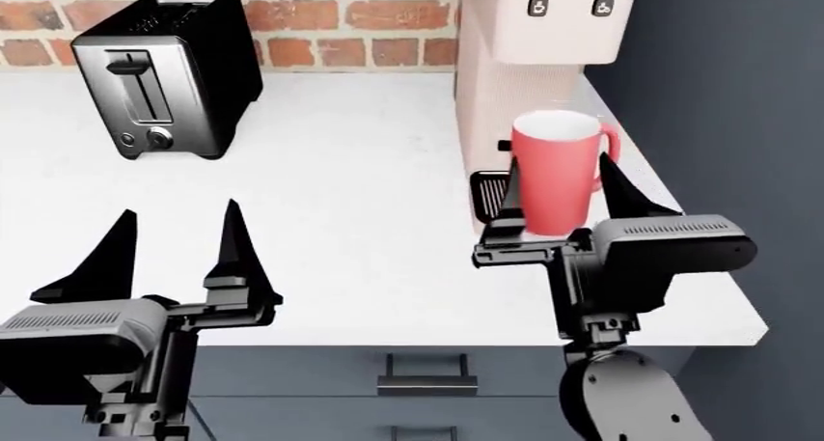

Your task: Pick the mug from the cabinet, place it under the coffee machine dispenser, and press the start button.

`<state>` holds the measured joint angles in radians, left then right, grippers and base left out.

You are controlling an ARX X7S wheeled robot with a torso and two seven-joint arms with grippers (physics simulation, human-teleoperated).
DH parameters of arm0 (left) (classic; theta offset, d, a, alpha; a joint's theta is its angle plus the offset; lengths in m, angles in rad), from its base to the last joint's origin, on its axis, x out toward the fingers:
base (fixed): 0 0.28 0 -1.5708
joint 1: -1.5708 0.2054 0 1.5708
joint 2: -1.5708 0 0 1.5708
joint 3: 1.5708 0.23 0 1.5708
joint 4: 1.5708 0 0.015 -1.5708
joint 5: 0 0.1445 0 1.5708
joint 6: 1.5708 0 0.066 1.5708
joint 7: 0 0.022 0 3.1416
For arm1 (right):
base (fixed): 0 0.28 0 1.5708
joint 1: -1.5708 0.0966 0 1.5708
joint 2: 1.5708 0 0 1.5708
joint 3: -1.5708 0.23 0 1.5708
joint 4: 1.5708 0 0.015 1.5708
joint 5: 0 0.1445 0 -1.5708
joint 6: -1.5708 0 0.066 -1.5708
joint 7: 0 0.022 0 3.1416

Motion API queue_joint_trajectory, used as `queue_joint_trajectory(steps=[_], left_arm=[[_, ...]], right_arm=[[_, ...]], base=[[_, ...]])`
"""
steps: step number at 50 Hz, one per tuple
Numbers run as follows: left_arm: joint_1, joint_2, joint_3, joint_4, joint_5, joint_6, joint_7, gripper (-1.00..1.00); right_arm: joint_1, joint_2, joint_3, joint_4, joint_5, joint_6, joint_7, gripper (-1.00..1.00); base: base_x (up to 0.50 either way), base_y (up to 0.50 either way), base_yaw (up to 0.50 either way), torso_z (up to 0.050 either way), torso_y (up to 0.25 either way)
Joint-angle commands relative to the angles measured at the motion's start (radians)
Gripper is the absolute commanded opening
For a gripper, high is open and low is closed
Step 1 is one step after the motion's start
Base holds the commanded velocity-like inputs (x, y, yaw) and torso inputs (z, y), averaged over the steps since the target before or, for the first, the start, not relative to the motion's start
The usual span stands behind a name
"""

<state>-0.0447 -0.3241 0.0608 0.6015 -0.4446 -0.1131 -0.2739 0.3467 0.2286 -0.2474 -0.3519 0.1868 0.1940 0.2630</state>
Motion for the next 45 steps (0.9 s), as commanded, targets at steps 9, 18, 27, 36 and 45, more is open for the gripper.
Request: queue_joint_trajectory(steps=[9,18,27,36,45], left_arm=[[0.003,-0.005,0.006,-0.002,-0.001,0.006,-0.006,1.0],[0.0,-0.008,0.007,0.0,-0.005,0.004,-0.009,1.0],[-0.002,-0.013,0.006,0.006,-0.013,0.0,-0.014,1.0],[-0.003,-0.016,0.007,0.004,-0.016,0.002,-0.016,1.0],[-0.006,-0.018,0.008,-0.002,-0.017,0.004,-0.018,1.0]], right_arm=[[0.074,0.007,-0.001,0.081,0.011,0.079,-0.027,-1.0],[0.118,0.006,0.008,0.167,0.008,0.052,-0.029,-1.0],[0.143,-0.003,0.009,0.278,0.007,0.006,-0.037,-1.0],[0.215,-0.019,-0.002,0.407,0.0,-0.04,-0.055,-1.0],[0.28,-0.039,-0.008,0.552,-0.013,-0.123,-0.068,-1.0]], base=[[0.0,0.0,0.0,0.0,0.0],[0.0,0.0,0.0,0.0,0.0],[0.0,0.0,0.0,0.0,0.001],[0.0,0.0,0.0,0.0,0.0],[0.0,0.0,0.0,0.001,0.001]])
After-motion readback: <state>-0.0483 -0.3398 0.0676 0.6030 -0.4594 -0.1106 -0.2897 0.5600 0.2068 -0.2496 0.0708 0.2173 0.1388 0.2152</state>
